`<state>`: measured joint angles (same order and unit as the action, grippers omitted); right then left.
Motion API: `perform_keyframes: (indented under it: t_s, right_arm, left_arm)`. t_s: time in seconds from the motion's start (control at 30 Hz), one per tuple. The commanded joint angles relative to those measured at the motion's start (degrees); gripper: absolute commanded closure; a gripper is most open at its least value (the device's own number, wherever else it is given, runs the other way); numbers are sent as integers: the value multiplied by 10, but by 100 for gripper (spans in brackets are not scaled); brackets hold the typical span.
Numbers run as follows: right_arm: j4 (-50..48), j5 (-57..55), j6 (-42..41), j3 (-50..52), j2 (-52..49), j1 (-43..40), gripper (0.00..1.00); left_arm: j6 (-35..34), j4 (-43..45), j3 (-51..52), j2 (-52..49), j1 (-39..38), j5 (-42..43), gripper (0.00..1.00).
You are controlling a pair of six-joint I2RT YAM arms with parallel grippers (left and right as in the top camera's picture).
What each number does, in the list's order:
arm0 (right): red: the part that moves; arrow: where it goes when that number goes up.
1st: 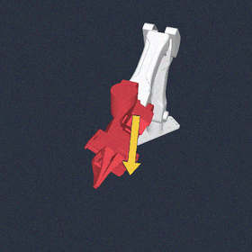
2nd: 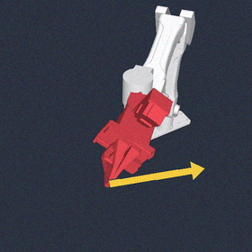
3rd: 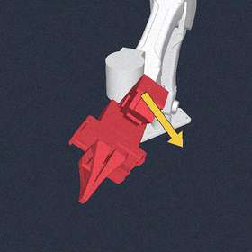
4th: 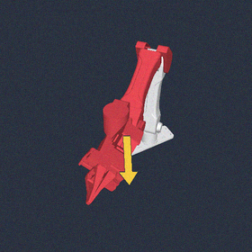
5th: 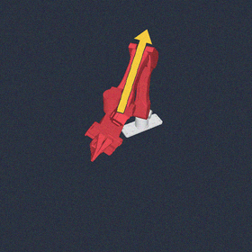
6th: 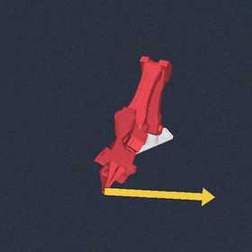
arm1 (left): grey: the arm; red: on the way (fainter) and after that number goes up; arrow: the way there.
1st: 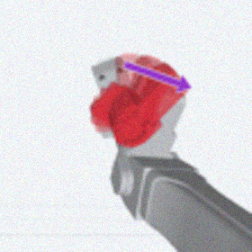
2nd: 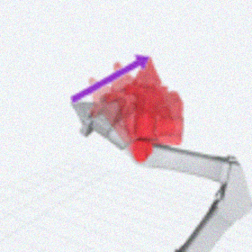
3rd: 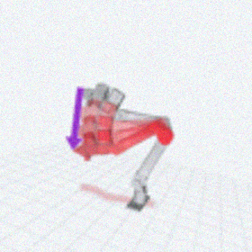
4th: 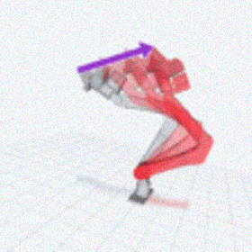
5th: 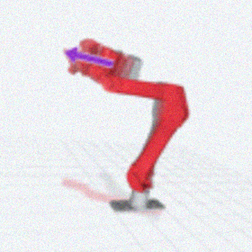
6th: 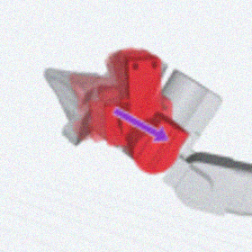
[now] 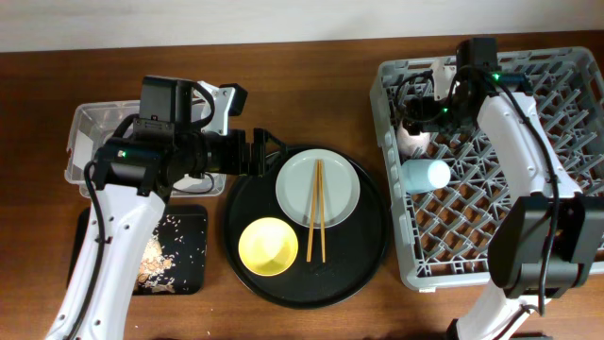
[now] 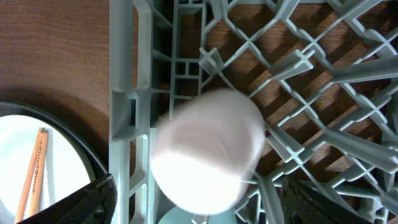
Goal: Sort waste into correct bins and load items into the dishwasher rack
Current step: 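Place the pink cup upside down in the dish rack with the right gripper, then grasp one chopstick with the right gripper and place it in the rack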
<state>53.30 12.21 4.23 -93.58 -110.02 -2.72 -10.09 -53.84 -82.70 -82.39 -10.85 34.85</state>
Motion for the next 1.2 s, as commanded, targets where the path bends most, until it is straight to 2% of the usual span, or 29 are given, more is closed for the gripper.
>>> perform_keyframes:
  t_s: [0.0, 0.1, 0.17, 0.2, 0.23, 0.3, 0.33, 0.37, 0.4, 0.43, 0.5, 0.6, 0.67, 0.77, 0.83, 0.87, 0.9, 0.93, 1.0, 1.17]
  right_arm:
    - [40, 39, -3, -35, 10, -3, 15]
    - [133, 88, -3, -100, 68, 7, 16]
    - [170, 115, -2, -106, 139, 32, 15]
    - [190, 159, -2, -106, 156, 45, 6]
    - [204, 181, -2, -106, 158, 52, 1]
    - [260, 234, -3, -104, 151, 80, 1]
    - [284, 233, -2, -94, 148, 112, 7]
    - [282, 231, -2, -75, 148, 145, 9]
    - [266, 231, -2, -44, 148, 182, 12]
    - [233, 231, -3, -11, 148, 216, 23]
    - [127, 228, -29, 73, 148, 268, 26]
    - [-47, 129, -175, 204, 148, 321, 29]
    - [-123, 120, -183, 257, 148, 350, 34]
    - [-145, -12, -265, 272, 133, 394, 42]
    - [-177, -33, -273, 272, 111, 422, 44]
    - [-192, -35, -273, 272, 102, 431, 47]
    - [-201, -49, -280, 272, 91, 437, 54]
    - [-198, -77, -313, 272, 83, 437, 57]
    - [-203, -132, -339, 272, 79, 436, 58]
    - [-200, -141, -378, 272, 52, 436, 59]
  left_arm:
    - [3, -1, 3, -1, 0, -4, 1]
    - [3, -1, 3, -1, 0, -4, 1]
    - [3, -1, 3, -1, 0, -4, 1]
    - [3, -1, 3, -1, 0, -4, 1]
    - [-8, 3, 3, -1, 0, 6, 1]
    - [-42, 33, 2, -1, 9, 11, 1]
    - [-42, 39, 1, -1, 34, 4, 1]
    - [-42, 39, 1, -1, 81, -4, 1]
    - [-42, 35, 1, -1, 130, -10, 1]
    - [-42, 16, 1, -1, 183, -33, 1]
    - [-42, -29, 1, -1, 252, -101, 1]
    - [-42, -29, 1, -1, 289, -149, 1]
    - [-42, -29, 1, -1, 289, -150, 1]
    - [-42, -28, 1, -1, 289, -150, 1]
    - [-42, -29, 1, -1, 289, -150, 1]
    - [-42, -29, 1, -1, 289, -150, 1]
    - [-42, -29, 1, -1, 289, -150, 1]
    - [-42, -29, 1, -1, 289, -150, 1]
    - [-42, -29, 1, -1, 289, -150, 1]
    - [-42, -29, 1, -1, 289, -150, 1]
